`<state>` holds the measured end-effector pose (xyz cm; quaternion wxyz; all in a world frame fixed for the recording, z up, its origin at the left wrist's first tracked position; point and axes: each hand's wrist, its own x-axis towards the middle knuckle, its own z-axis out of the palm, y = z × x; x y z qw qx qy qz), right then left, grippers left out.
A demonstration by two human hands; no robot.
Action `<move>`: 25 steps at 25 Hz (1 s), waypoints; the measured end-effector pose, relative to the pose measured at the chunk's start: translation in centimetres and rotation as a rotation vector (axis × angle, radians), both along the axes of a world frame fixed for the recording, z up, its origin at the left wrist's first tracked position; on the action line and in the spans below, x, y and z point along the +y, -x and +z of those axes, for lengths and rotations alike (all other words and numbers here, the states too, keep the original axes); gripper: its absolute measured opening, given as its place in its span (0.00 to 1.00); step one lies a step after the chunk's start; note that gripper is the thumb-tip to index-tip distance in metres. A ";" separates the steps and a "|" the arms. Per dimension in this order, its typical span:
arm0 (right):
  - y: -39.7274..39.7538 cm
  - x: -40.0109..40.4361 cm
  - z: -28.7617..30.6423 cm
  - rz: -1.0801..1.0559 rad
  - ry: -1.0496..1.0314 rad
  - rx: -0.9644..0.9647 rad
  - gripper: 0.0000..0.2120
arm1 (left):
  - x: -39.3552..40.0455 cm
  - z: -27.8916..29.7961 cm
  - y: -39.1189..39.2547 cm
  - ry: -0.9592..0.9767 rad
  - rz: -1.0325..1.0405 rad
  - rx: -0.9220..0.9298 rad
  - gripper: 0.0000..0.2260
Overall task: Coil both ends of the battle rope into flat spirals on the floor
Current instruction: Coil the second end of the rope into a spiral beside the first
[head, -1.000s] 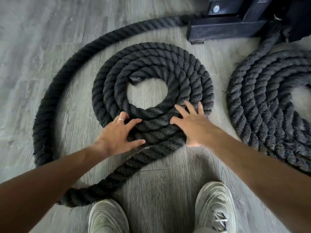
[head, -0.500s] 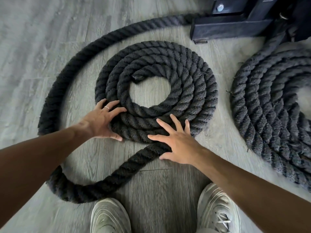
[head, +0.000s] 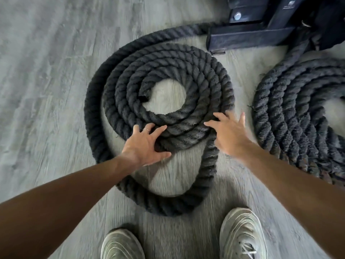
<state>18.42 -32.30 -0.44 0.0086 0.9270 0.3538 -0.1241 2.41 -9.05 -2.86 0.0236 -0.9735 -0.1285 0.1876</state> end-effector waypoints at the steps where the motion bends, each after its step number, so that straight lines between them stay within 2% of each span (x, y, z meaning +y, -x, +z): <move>1: 1.7 0.4 -0.2 -0.061 -0.101 0.068 0.31 | 1.0 0.0 0.3 0.086 0.005 -0.031 0.42; 2: 3.8 0.9 -0.6 -0.089 -0.185 0.149 0.29 | 2.2 0.2 0.6 0.119 -0.009 -0.047 0.42; 4: 8.0 1.6 -1.7 -0.064 -0.199 0.278 0.32 | 5.3 0.5 1.2 0.006 -0.048 -0.035 0.44; 6: 10.2 1.6 -2.9 0.003 -0.090 0.248 0.41 | 7.7 0.5 1.5 -0.001 0.069 0.033 0.46; 7: 10.3 1.3 -3.3 0.024 -0.074 0.212 0.42 | 8.3 0.2 1.6 0.038 0.121 0.061 0.47; 11: 8.8 -0.2 -3.5 0.074 -0.171 0.197 0.39 | 8.3 -0.8 2.0 0.032 0.088 0.094 0.49; 18: 7.1 -0.4 -2.7 -0.067 -0.401 0.414 0.33 | 7.1 0.3 2.4 -0.066 0.056 0.065 0.49; 21: 4.8 -0.7 -2.5 -0.209 -0.569 0.519 0.32 | 4.1 0.3 2.3 -0.010 0.173 -0.009 0.43; 23: 3.3 -1.5 -2.5 -0.241 -0.601 0.554 0.33 | 1.8 0.3 1.9 0.038 0.269 -0.083 0.38; 25: 1.9 -2.4 -2.7 -0.198 -0.585 0.543 0.32 | 0.1 0.0 2.2 -0.001 0.218 -0.115 0.38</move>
